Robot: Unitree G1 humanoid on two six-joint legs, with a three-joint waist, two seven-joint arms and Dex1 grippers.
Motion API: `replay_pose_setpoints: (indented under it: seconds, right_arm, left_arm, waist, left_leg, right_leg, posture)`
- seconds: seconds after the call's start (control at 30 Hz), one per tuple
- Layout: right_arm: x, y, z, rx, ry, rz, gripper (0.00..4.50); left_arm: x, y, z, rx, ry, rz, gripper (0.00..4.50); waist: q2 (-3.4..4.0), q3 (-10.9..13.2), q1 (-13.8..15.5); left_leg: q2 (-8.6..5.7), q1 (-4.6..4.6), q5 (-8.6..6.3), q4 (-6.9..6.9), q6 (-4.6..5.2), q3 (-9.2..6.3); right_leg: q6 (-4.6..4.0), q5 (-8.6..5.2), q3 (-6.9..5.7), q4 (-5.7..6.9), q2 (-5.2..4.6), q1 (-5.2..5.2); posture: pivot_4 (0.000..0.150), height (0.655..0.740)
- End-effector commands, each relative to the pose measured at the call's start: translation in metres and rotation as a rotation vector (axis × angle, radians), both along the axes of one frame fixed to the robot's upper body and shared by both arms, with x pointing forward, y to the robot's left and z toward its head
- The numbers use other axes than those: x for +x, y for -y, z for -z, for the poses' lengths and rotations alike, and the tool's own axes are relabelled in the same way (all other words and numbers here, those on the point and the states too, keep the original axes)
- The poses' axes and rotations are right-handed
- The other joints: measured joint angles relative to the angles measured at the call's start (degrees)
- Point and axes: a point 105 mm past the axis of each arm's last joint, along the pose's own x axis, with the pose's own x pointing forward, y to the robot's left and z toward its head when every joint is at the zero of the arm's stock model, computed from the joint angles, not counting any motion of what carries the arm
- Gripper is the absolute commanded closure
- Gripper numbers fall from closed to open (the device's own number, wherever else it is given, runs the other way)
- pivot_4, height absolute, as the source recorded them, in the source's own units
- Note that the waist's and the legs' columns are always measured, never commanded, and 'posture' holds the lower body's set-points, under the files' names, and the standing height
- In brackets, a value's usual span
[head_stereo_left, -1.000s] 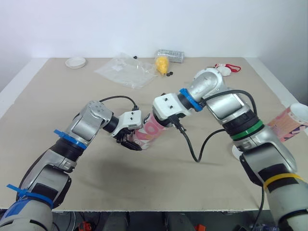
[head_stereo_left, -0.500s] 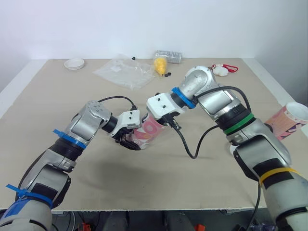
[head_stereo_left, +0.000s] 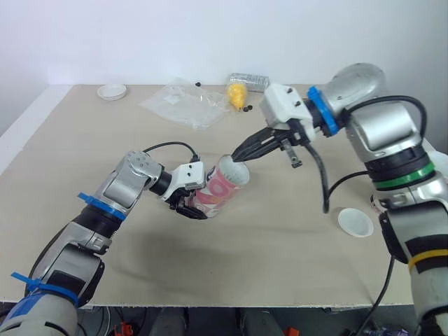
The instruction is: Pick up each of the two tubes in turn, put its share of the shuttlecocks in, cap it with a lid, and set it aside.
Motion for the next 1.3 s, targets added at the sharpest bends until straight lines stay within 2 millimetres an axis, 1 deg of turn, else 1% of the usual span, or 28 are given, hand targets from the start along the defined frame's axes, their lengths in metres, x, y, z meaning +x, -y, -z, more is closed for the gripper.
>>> replay_pose_setpoints:
  seconds: [0.03, 0.1, 0.17, 0.2, 0.27, 0.33, 0.4, 0.43, 0.5, 0.57, 0.67, 0.73, 0.77, 0.8, 0.83, 0.87, 0.93, 1.03, 1.13, 1.2, 1.3]
  right_arm:
    - [-0.006, 0.021, -0.028, 0.212, -0.007, 0.114, 4.42]
    - [-0.001, 0.029, -0.034, 0.352, 0.021, 0.213, 4.42]
    - [0.004, 0.039, -0.029, 0.42, 0.031, 0.317, 4.42]
    - [0.009, 0.048, -0.021, 0.432, 0.034, 0.396, 4.42]
    - [0.011, 0.06, -0.008, 0.45, 0.014, 0.491, 4.42]
    - [0.015, 0.078, 0.018, 0.468, -0.056, 0.641, 4.42]
    - [0.018, 0.091, 0.039, 0.479, -0.105, 0.767, 4.42]
    - [0.018, 0.094, 0.044, 0.479, -0.111, 0.8, 4.42]
    - [0.019, 0.103, 0.064, 0.457, -0.147, 0.904, 4.42]
    - [0.018, 0.112, 0.08, 0.431, -0.195, 0.977, 4.42]
    - [0.015, 0.119, 0.086, 0.372, -0.201, 0.998, 3.57]
    - [0.009, 0.123, 0.088, 0.27, -0.175, 0.951, 2.69]
    - [0.007, 0.124, 0.089, 0.233, -0.168, 0.929, 2.11]
    - [0.006, 0.125, 0.089, 0.198, -0.161, 0.911, 1.69]
    - [0.005, 0.128, 0.09, 0.161, -0.158, 0.897, 1.05]
    - [0.003, 0.134, 0.093, 0.068, -0.133, 0.872, 0.62]
    - [-0.001, 0.146, 0.095, -0.089, -0.103, 0.807, 0.03]
    - [-0.005, 0.155, 0.094, -0.206, -0.111, 0.722, 0.03]
    - [-0.009, 0.17, 0.1, -0.363, -0.086, 0.636, 0.03]
    - [-0.005, 0.18, 0.103, -0.443, -0.052, 0.603, 0.03]
    - [0.005, 0.192, 0.106, -0.518, -0.014, 0.569, 0.03]
  left_arm:
    - [0.005, 0.007, 0.009, -0.063, 0.052, -0.041, 1.23]
    - [0.01, 0.017, 0.006, -0.157, 0.095, -0.082, 1.23]
    - [0.009, 0.025, 0.003, -0.237, 0.112, -0.096, 1.23]
    - [0.006, 0.03, 0.003, -0.284, 0.107, -0.108, 1.23]
    - [0.0, 0.037, 0.003, -0.347, 0.1, -0.11, 1.23]
    - [-0.014, 0.048, 0.008, -0.44, 0.078, -0.105, 1.23]
    - [-0.024, 0.054, 0.011, -0.512, 0.054, -0.12, 1.23]
    - [-0.025, 0.055, 0.011, -0.528, 0.046, -0.129, 1.23]
    - [-0.029, 0.058, 0.016, -0.562, 0.019, -0.162, 1.23]
    - [-0.031, 0.061, 0.023, -0.555, 0.017, -0.184, 1.23]
    - [-0.03, 0.064, 0.024, -0.564, 0.012, -0.198, 1.23]
    - [-0.028, 0.065, 0.022, -0.577, 0.013, -0.21, 1.23]
    - [-0.027, 0.065, 0.021, -0.582, 0.014, -0.214, 1.23]
    - [-0.026, 0.066, 0.02, -0.583, 0.016, -0.216, 1.23]
    - [-0.025, 0.066, 0.021, -0.58, 0.02, -0.216, 1.23]
    - [-0.026, 0.066, 0.023, -0.565, 0.024, -0.206, 1.23]
    - [-0.027, 0.065, 0.028, -0.528, 0.029, -0.184, 1.23]
    - [-0.027, 0.066, 0.031, -0.502, 0.044, -0.164, 1.23]
    - [-0.026, 0.067, 0.03, -0.513, 0.04, -0.162, 1.23]
    - [-0.027, 0.068, 0.03, -0.515, 0.036, -0.157, 1.23]
    - [-0.028, 0.068, 0.031, -0.51, 0.035, -0.151, 1.23]
  waist:
    - [-0.01, 0.0, 0.13]
    - [-0.01, 0.01, 0.17]
    - [-0.02, 0.01, 0.18]
    - [-0.03, 0.01, 0.16]
    - [-0.05, 0.01, 0.2]
    - [-0.06, 0.01, 0.17]
    - [-0.05, 0.02, 0.2]
    - [-0.06, 0.02, 0.2]
    - [-0.02, 0.05, 0.15]
    - [-0.04, 0.04, 0.03]
    - [-0.03, 0.05, -0.25]
    - [-0.03, 0.05, -0.34]
    - [-0.03, 0.05, -0.36]
    - [-0.07, 0.06, -0.38]
    - [-0.1, 0.06, -0.45]
    - [-0.1, 0.06, -0.47]
    - [-0.05, 0.08, -0.46]
    - [-0.06, 0.08, -0.51]
    - [-0.06, 0.08, -0.48]
    - [-0.06, 0.08, -0.48]
    - [-0.05, 0.08, -0.49]
  left_leg:
    - [0.0, -0.02, 0.0, 0.05, 0.0, 0.01]
    - [-0.04, -0.04, 0.0, 0.08, 0.0, 0.08]
    - [-0.04, -0.06, 0.0, 0.1, 0.0, 0.1]
    - [-0.03, -0.08, 0.0, 0.1, 0.0, 0.09]
    - [-0.03, -0.11, 0.0, 0.08, 0.0, 0.05]
    - [-0.02, -0.16, 0.0, 0.03, 0.01, 0.05]
    - [-0.03, -0.17, -0.03, -0.01, 0.01, 0.08]
    - [-0.04, -0.17, -0.05, -0.02, 0.02, 0.08]
    - [-0.04, -0.18, -0.05, -0.02, 0.02, 0.09]
    - [-0.03, -0.1, -0.05, -0.01, 0.02, 0.08]
    - [-0.02, -0.08, -0.02, 0.07, 0.03, 0.1]
    - [-0.03, -0.08, 0.01, 0.12, 0.05, 0.15]
    - [-0.03, -0.08, 0.01, 0.16, 0.05, 0.19]
    - [-0.03, -0.08, 0.02, 0.18, 0.05, 0.2]
    - [-0.03, -0.07, 0.01, 0.2, 0.05, 0.2]
    - [-0.01, -0.07, 0.01, 0.2, 0.05, 0.2]
    - [-0.02, -0.07, 0.01, 0.19, 0.04, 0.24]
    - [-0.01, -0.07, 0.0, 0.13, 0.03, 0.27]
    - [-0.01, -0.04, -0.01, 0.06, 0.01, 0.26]
    - [-0.01, -0.04, -0.02, 0.04, 0.0, 0.26]
    - [-0.02, -0.03, -0.03, 0.04, -0.03, 0.28]
  right_leg:
    - [0.0, 0.0, 0.01, 0.0, -0.01, 0.0]
    - [0.03, 0.02, 0.06, -0.03, -0.09, -0.02]
    - [0.16, 0.11, 0.08, -0.04, -0.08, -0.03]
    - [0.29, 0.18, 0.07, -0.03, -0.07, -0.05]
    - [0.3, 0.17, 0.05, -0.03, -0.04, -0.08]
    - [0.28, 0.15, 0.06, -0.05, -0.04, -0.12]
    - [0.09, 0.21, 0.1, -0.05, -0.05, -0.13]
    - [0.02, 0.23, 0.1, -0.05, -0.05, -0.14]
    - [0.02, 0.25, 0.1, -0.04, -0.04, -0.18]
    - [0.29, 0.11, 0.1, -0.04, 0.0, -0.11]
    - [0.28, 0.19, 0.11, -0.05, 0.01, -0.08]
    - [0.17, 0.18, 0.16, -0.05, 0.0, -0.09]
    - [0.15, 0.19, 0.18, -0.06, -0.01, -0.09]
    - [0.15, 0.19, 0.19, -0.07, -0.01, -0.08]
    - [0.15, 0.19, 0.19, -0.09, -0.01, -0.07]
    - [0.14, 0.18, 0.19, -0.09, 0.0, -0.07]
    - [0.14, 0.18, 0.2, -0.1, -0.01, -0.09]
    - [0.11, 0.13, 0.2, -0.14, -0.02, -0.11]
    - [0.16, 0.13, 0.19, -0.14, -0.01, -0.11]
    - [0.21, 0.11, 0.19, -0.14, -0.01, -0.11]
    - [0.19, 0.08, 0.19, -0.14, -0.04, -0.11]
  posture:
    - [0.15, 0.74]
    - [0.15, 0.74]
    - [0.15, 0.74]
    - [0.15, 0.74]
    - [0.15, 0.74]
    - [0.15, 0.74]
    - [0.15, 0.74]
    - [0.15, 0.74]
    - [0.15, 0.74]
    - [0.15, 0.74]
    - [0.15, 0.74]
    - [0.15, 0.74]
    - [0.15, 0.74]
    - [0.15, 0.74]
    - [0.15, 0.74]
    - [0.15, 0.74]
    - [0.15, 0.74]
    - [0.15, 0.74]
    - [0.15, 0.74]
    - [0.15, 0.74]
    - [0.15, 0.74]
